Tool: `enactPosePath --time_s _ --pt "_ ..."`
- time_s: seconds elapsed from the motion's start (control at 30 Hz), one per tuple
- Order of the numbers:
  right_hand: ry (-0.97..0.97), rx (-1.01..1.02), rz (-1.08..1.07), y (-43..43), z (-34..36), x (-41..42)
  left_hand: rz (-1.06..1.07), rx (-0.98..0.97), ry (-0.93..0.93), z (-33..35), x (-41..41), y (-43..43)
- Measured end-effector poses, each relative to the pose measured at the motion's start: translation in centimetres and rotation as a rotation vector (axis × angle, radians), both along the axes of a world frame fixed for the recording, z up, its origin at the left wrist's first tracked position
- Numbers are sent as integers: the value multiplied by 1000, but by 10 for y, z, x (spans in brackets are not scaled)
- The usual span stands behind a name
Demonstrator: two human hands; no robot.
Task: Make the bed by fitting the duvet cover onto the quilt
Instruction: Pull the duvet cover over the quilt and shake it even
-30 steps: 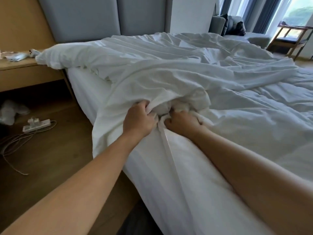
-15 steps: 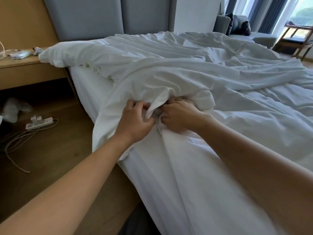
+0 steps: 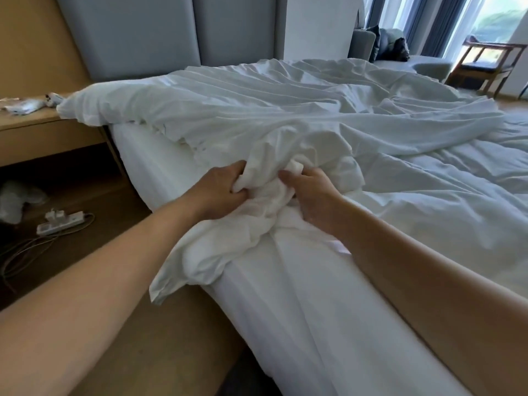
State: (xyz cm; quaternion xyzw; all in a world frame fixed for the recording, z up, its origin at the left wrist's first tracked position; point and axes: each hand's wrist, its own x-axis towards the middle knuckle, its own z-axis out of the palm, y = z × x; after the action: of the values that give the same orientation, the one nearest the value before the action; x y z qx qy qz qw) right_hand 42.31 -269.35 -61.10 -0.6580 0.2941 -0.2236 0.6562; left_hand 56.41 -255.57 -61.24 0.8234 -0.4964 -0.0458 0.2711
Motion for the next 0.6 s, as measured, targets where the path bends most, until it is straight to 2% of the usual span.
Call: enactPosePath --time_s 0.1,0.13,0.17,0.23,0.27,0.3,0.37,0.43,0.5,0.53,0.6 --pt "195 -85 -39 -9 -10 -48 -150 183 108 15 12 7" --pt "274 -80 -51 -14 -13 -68 -202 254 200 21 17 9" --pt "328 -24 -58 -16 -14 -86 -231 262 328 26 23 10" --pt "385 44 -58 -18 -14 -106 -158 82 481 31 37 5" --pt "438 5 -65 -17 -13 -108 -58 -32 432 31 47 0" --pt "493 -61 -82 -15 -10 -105 45 -85 305 30 58 -5" --pt "559 -285 -146 -7 1 -93 118 -1 109 25 73 -12" --pt "481 -692 -368 0 16 -76 46 92 93 20 76 -20" --pt "304 -1118 -534 17 32 -49 -40 110 -5 5 73 -31" --pt "311 -1211 -498 27 35 -29 -96 97 -93 -5 68 -36" --pt "581 -1112 -288 41 31 12 -230 70 -115 -16 66 -39"
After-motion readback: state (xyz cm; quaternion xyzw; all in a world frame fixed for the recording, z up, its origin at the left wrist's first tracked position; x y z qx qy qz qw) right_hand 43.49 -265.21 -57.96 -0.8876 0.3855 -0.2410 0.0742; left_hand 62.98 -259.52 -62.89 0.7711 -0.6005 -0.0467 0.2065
